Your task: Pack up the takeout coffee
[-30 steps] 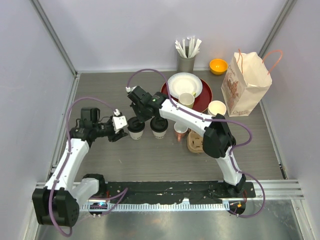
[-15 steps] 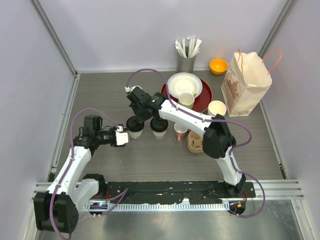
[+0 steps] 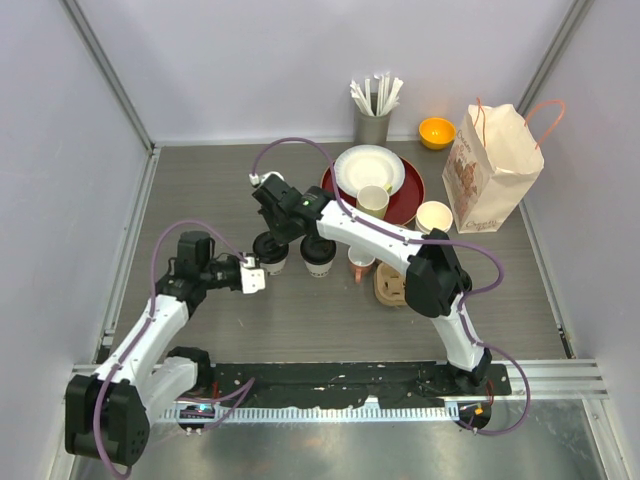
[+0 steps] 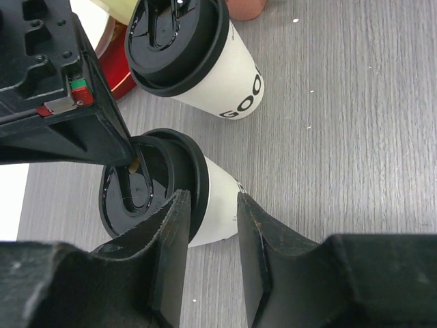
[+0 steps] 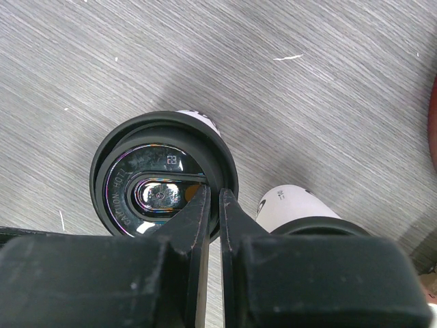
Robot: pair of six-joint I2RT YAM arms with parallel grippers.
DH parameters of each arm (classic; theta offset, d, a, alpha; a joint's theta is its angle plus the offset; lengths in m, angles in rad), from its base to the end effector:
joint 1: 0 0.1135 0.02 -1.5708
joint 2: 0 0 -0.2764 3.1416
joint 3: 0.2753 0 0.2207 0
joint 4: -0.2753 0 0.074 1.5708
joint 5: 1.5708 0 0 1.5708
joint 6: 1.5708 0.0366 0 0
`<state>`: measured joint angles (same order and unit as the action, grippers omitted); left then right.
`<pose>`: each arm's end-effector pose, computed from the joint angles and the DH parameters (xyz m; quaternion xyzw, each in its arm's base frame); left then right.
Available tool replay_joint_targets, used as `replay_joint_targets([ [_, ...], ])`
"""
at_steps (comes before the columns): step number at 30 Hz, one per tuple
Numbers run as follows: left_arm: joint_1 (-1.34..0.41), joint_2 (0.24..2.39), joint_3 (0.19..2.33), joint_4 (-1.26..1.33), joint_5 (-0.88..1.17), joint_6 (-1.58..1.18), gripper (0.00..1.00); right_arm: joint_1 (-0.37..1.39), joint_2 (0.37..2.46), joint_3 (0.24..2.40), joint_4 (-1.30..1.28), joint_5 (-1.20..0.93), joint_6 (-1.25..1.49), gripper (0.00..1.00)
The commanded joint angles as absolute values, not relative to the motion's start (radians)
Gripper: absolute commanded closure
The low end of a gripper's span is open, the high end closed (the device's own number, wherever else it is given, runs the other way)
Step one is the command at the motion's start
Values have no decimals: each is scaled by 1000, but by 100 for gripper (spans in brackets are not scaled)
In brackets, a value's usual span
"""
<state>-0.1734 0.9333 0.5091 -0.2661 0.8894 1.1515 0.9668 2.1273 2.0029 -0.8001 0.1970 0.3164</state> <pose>0.1414 -0.0536 0.2411 0.6468 0.5312 -0.1628 0.5224 0.2617 0.3666 0.2936 -0.2719 0.9042 0.1144 0.3090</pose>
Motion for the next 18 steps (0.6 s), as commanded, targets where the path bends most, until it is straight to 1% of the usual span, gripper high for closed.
replay_joint_targets([
  [1,-179,957,497,-199,848,1157,64,974,2118,2022,-779,203,314,99],
  [3,-179,982,483,-210,813,1186,67,976,2118,2017,-782,202,319,99],
  [9,-181,1025,469,-239,822,1210,71,976,2121,1991,-775,198,324,99],
  [14,-181,1063,472,-242,792,1258,73,962,2144,1996,-799,170,350,99],
  [18,-184,1091,471,-242,763,1279,74,943,2143,1957,-795,160,371,99],
])
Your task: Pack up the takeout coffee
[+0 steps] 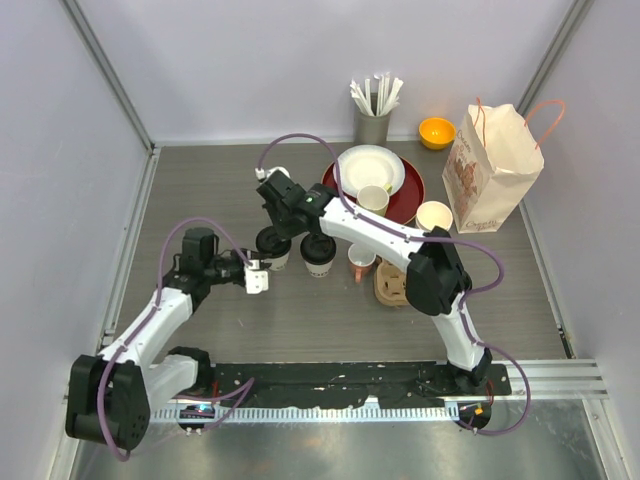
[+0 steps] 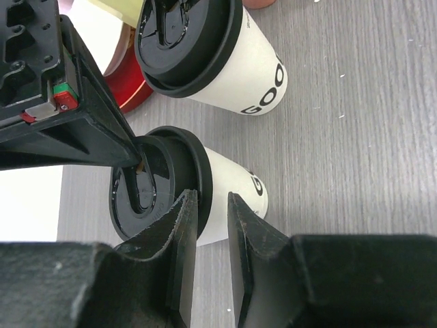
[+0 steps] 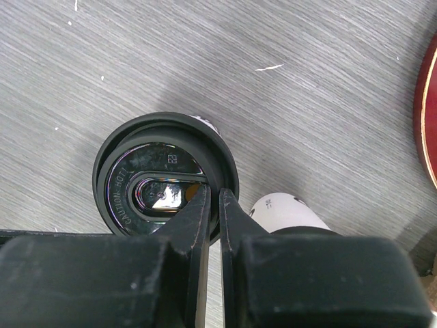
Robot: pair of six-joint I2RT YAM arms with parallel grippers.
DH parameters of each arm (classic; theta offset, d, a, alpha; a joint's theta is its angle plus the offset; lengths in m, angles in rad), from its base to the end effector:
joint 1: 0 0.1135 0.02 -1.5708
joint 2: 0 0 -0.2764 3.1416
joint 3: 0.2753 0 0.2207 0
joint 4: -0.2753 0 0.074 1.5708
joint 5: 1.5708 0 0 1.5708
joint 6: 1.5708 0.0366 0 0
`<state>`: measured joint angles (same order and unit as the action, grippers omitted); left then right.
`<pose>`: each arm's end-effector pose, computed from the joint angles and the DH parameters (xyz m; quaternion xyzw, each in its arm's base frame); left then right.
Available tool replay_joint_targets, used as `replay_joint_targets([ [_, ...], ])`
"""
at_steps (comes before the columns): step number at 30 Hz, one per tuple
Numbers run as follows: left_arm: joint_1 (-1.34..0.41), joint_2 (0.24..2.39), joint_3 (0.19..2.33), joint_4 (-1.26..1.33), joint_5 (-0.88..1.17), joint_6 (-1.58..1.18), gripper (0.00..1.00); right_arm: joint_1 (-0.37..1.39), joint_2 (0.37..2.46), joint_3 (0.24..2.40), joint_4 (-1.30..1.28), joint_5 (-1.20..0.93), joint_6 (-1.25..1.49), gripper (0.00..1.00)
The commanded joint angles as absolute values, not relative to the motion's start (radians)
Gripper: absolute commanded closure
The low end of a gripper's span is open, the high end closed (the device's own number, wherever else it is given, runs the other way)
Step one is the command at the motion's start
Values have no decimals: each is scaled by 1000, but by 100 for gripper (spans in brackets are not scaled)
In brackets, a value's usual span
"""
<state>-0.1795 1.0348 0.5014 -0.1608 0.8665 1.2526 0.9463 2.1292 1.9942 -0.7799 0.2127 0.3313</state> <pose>0.1597 -0.0573 0.2323 0.6739 0.5030 -0.1298 0.5254 0.2705 0.3621 0.2918 -0.2523 0.9075 0.1103 0.3170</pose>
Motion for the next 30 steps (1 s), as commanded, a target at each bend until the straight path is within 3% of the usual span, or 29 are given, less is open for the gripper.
replay_joint_targets([
  [1,-187,1112,469,-245,755,1299,75,943,2140,1942,-792,156,373,99],
  [8,-201,1177,466,-249,704,1341,80,933,2141,1913,-779,144,385,99],
  [21,-218,1198,479,-337,709,1351,81,930,2099,1783,-710,127,411,99],
  [24,-218,1146,515,-348,735,1269,79,931,2094,1779,-707,133,414,99],
  [30,-216,1005,622,-344,888,964,62,939,2069,1786,-701,152,402,99],
])
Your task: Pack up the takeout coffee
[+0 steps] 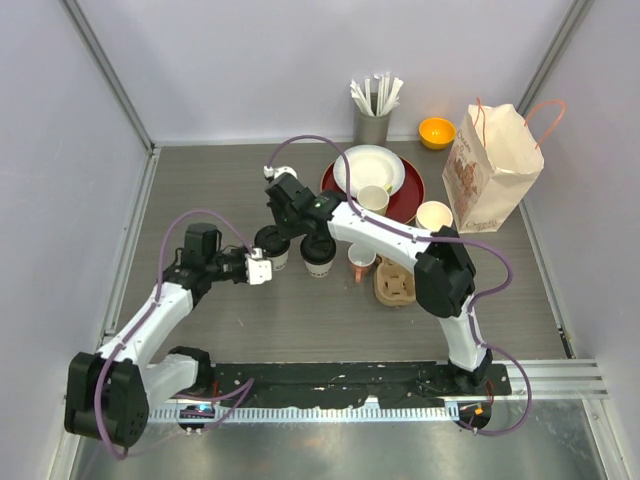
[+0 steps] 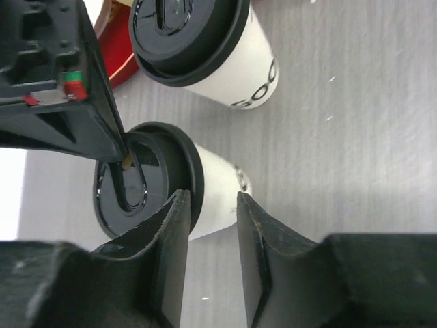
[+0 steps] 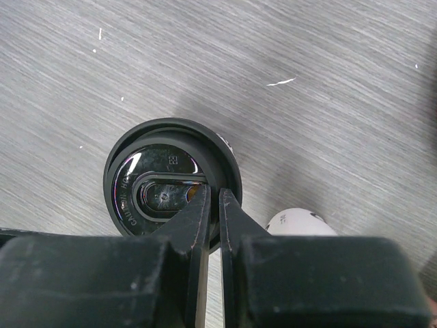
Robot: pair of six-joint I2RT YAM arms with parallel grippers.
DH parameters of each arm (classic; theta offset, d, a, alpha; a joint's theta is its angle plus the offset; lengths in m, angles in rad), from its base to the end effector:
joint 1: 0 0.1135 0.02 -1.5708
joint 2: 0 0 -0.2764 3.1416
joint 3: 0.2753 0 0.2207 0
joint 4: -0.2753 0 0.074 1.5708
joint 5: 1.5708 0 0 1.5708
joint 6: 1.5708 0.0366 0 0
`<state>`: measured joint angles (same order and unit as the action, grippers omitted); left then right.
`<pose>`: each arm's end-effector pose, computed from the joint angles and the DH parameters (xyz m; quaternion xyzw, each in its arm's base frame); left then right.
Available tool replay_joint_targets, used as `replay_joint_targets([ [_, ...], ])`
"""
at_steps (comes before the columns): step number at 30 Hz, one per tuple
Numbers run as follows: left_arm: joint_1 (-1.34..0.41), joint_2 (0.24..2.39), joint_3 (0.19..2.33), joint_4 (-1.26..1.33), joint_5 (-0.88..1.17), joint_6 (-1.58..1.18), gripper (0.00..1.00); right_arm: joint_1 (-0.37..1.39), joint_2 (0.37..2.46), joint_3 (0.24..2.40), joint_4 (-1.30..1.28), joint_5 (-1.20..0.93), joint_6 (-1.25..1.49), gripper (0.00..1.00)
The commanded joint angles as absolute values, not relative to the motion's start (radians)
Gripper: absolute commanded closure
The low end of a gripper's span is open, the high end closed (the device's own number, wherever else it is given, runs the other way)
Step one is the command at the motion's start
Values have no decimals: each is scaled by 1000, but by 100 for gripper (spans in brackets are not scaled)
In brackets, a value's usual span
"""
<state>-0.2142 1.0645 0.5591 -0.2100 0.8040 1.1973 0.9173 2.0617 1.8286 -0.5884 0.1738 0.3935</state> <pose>0.1662 -0.0631 0.2397 0.6667 0.5321 -0.1337 0.5046 0.2760 0.3501 0.2860 -0.2094 0.9037 0.1582 0.3383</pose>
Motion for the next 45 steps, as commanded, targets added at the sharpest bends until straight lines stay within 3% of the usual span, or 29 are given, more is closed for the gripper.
replay_joint_targets([
  [1,-216,1008,644,-345,899,862,61,939,2068,1787,-701,155,402,99],
  [10,-152,1009,759,-256,974,379,60,954,2057,1805,-713,189,374,99],
  [15,-46,1046,791,-155,807,30,63,963,2043,1810,-707,196,364,99],
  [21,29,1190,868,-247,649,-144,57,974,2042,1818,-687,195,341,99],
  [28,37,1299,870,-244,686,-207,53,983,2046,1848,-686,169,310,98],
  [32,37,1278,867,-245,663,-198,60,985,2046,1885,-689,141,281,84],
  [38,44,1261,894,-284,644,-153,62,985,2059,1953,-726,141,252,71],
  [45,71,1276,916,-331,666,-130,62,988,2060,2003,-745,143,232,64],
])
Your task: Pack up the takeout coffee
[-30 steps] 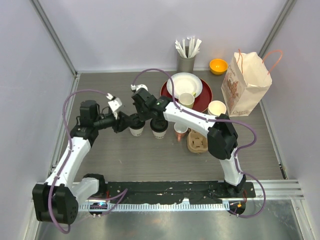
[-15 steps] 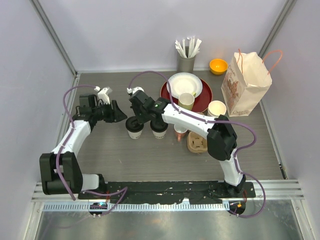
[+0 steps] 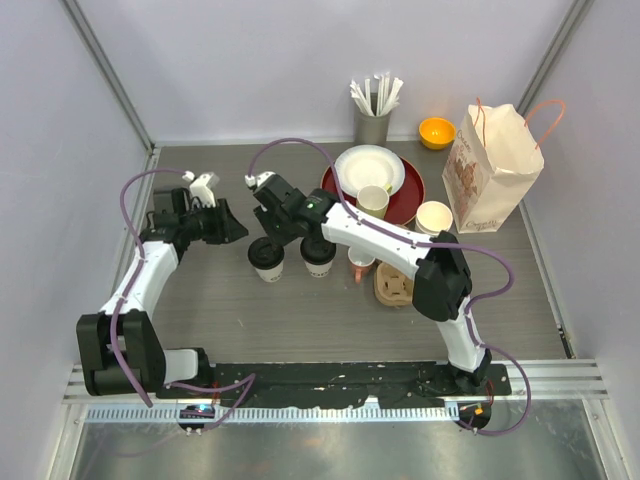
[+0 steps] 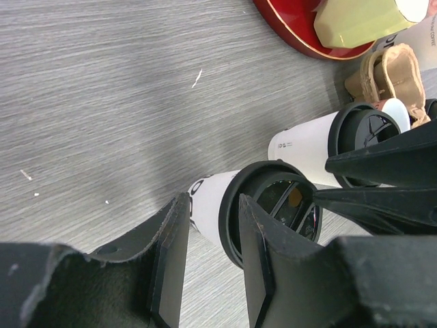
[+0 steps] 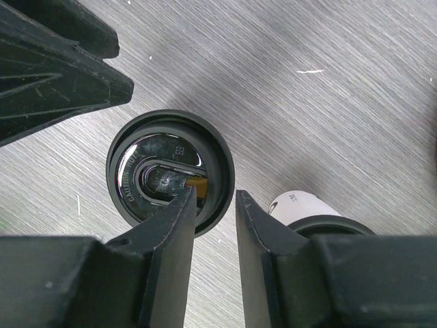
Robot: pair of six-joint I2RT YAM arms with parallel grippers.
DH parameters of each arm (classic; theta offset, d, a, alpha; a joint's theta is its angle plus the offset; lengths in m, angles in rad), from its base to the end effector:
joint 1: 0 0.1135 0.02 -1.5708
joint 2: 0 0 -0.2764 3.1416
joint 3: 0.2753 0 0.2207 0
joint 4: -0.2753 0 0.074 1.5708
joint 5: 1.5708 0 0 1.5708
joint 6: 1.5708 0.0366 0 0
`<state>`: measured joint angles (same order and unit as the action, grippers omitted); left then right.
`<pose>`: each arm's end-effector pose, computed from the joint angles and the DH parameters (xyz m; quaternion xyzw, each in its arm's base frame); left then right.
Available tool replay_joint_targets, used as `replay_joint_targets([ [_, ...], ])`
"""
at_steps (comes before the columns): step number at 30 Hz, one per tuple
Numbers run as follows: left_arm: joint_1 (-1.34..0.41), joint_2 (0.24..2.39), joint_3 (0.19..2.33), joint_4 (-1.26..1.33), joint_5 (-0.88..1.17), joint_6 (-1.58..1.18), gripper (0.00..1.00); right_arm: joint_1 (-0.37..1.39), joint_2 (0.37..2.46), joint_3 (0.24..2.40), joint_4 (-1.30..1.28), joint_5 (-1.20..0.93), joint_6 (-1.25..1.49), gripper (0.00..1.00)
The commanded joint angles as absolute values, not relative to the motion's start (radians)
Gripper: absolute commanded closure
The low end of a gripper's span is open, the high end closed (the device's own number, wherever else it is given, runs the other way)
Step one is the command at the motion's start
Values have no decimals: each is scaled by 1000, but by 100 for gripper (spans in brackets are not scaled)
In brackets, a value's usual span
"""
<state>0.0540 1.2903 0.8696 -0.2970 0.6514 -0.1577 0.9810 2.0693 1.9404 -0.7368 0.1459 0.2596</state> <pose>0.2404 -0.0092 0.2793 0.0405 0.8717 -0.3112 0.3764 0.2502 0.3643 0.3045 -0.3068 0.8847 0.1445 0.3200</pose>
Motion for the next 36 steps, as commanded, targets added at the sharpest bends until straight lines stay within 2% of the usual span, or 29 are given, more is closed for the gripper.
replay_joint_targets([
  [1,80,1276,916,-339,670,-129,62,988,2057,2006,-749,149,230,63],
  [5,104,1272,919,-380,695,-130,65,950,2017,1997,-762,187,302,62],
  [10,109,1255,881,-393,742,-167,69,842,1953,1827,-635,-81,396,75],
  [12,110,1256,874,-394,759,-196,70,839,1968,1819,-637,-119,396,76],
  [36,109,1293,864,-538,822,-178,77,851,1941,1720,-608,-176,419,69],
])
